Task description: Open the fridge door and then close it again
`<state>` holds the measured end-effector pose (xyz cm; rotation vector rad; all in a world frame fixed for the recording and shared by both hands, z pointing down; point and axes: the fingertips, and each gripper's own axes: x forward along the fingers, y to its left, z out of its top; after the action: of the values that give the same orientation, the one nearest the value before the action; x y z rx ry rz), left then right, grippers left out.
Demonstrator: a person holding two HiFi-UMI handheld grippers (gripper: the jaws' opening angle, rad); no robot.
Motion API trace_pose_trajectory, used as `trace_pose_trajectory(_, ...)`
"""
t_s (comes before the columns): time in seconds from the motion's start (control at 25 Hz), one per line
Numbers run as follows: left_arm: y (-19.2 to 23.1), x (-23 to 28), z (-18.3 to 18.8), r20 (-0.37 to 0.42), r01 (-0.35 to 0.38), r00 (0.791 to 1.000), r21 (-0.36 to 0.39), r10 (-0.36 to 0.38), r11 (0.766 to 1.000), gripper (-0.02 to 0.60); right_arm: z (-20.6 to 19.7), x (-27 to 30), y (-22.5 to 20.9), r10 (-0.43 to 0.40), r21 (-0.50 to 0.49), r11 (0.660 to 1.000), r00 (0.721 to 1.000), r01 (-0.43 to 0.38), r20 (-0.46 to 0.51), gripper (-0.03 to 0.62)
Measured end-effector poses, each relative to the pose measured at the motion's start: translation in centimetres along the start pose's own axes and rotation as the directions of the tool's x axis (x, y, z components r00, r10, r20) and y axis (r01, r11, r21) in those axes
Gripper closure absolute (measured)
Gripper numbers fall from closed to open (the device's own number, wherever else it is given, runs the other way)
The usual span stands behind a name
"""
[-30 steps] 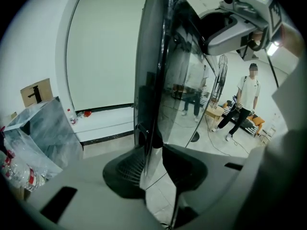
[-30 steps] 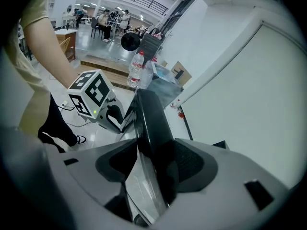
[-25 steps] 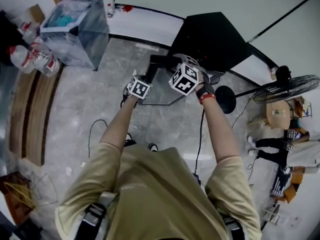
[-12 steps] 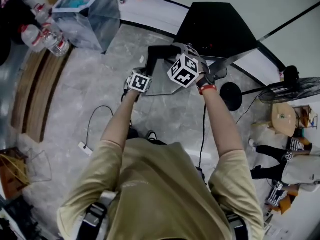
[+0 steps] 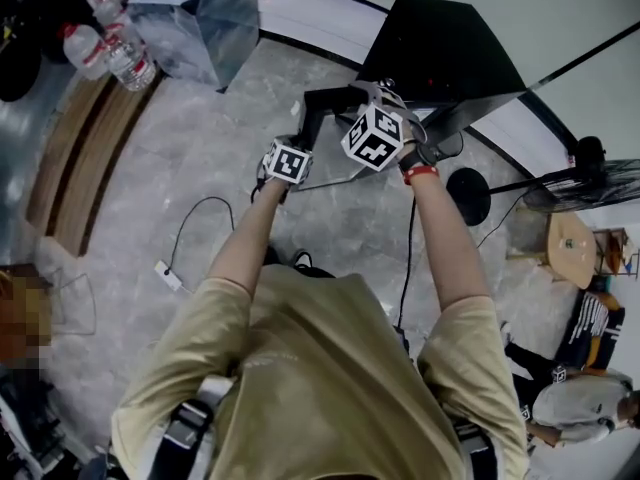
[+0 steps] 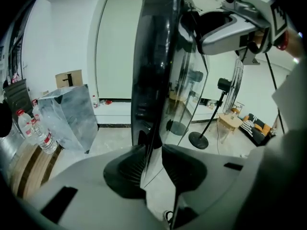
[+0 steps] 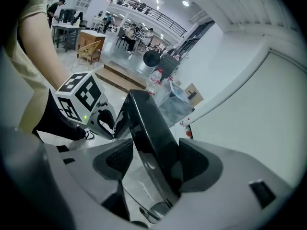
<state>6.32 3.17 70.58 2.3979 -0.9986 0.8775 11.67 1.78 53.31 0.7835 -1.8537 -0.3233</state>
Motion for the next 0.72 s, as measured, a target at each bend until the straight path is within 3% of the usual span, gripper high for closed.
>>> trace_pose_trajectory(0.72, -2.9, -1.6, -1.9, 0.042, -0.045, 0.998, -0.064, 0.048, 0.997, 0.466, -0.7, -1.9, 1.8, 0.020, -0.039, 0.999, 0.996, -0.017, 0.085, 0.278)
